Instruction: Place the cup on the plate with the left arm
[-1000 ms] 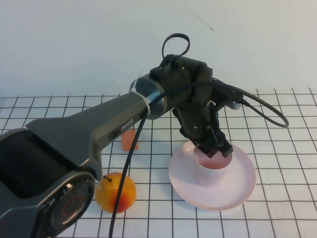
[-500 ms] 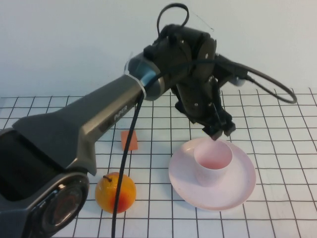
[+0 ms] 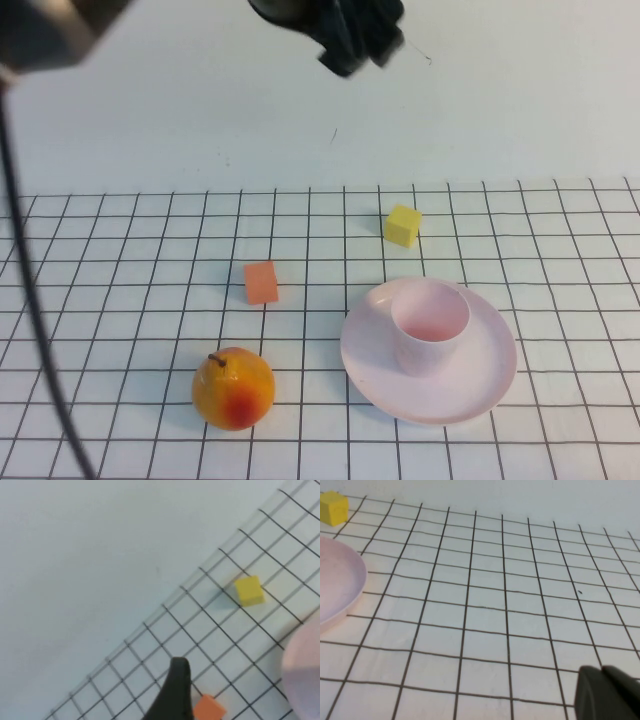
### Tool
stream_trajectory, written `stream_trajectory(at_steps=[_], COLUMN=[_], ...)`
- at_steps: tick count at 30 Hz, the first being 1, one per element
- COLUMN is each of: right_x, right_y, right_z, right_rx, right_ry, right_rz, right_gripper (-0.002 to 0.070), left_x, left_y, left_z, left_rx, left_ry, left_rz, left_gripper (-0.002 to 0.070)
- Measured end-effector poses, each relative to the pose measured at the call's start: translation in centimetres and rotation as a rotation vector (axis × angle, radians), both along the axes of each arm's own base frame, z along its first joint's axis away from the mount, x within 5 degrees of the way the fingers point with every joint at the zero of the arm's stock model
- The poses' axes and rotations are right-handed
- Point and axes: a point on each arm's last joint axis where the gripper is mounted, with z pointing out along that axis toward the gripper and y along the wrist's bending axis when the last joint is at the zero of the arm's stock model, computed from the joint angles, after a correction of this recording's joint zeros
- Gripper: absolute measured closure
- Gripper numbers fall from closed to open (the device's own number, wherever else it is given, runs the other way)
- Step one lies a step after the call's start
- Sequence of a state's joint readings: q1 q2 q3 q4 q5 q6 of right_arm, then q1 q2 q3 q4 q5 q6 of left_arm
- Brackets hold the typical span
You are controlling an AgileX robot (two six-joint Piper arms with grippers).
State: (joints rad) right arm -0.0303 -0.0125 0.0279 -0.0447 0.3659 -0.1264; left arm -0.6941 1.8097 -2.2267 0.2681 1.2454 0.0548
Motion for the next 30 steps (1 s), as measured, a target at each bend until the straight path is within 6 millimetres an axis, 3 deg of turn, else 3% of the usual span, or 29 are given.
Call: stream_trajectory(at_steps=[7, 12, 15, 20, 22, 24, 30], right_x=[0.0, 0.0, 0.0, 0.0, 0.0, 0.0, 0.0], right_y=[0.0, 0.0, 0.0, 0.0, 0.0, 0.0, 0.0], right_z=[0.0, 0.0, 0.0, 0.0, 0.0, 0.0, 0.0], right_rx=[0.000, 0.000, 0.000, 0.000, 0.000, 0.000, 0.000], right_ry=[0.000, 0.000, 0.000, 0.000, 0.000, 0.000, 0.000], right_rz=[0.000, 0.000, 0.000, 0.000, 0.000, 0.000, 0.000], right_gripper=[0.0678, 0.0678, 0.0678, 0.0678, 0.0678, 0.0678, 0.0678], left_x=[-7.3, -13.4, -17.6, -23.3, -25.1, -26.4, -27.2], left_y=[7.5, 12.8, 16.0, 20.3, 21.8, 22.9, 23.6], left_z=[8.7, 12.8, 14.5, 14.1, 13.0, 11.6, 6.6], left_rx=[-0.110, -0.223, -0.309, -0.386, -0.403, -0.404, -0.376], left_ry=[-0.240, -0.373, -0.440, -0.470, -0.461, -0.446, -0.333], left_rz=[0.114, 0.130, 0.117, 0.092, 0.096, 0.102, 0.149], left_gripper=[0.0021, 0.0028, 0.0101, 0.0367, 0.0507, 0.0597, 0.0669])
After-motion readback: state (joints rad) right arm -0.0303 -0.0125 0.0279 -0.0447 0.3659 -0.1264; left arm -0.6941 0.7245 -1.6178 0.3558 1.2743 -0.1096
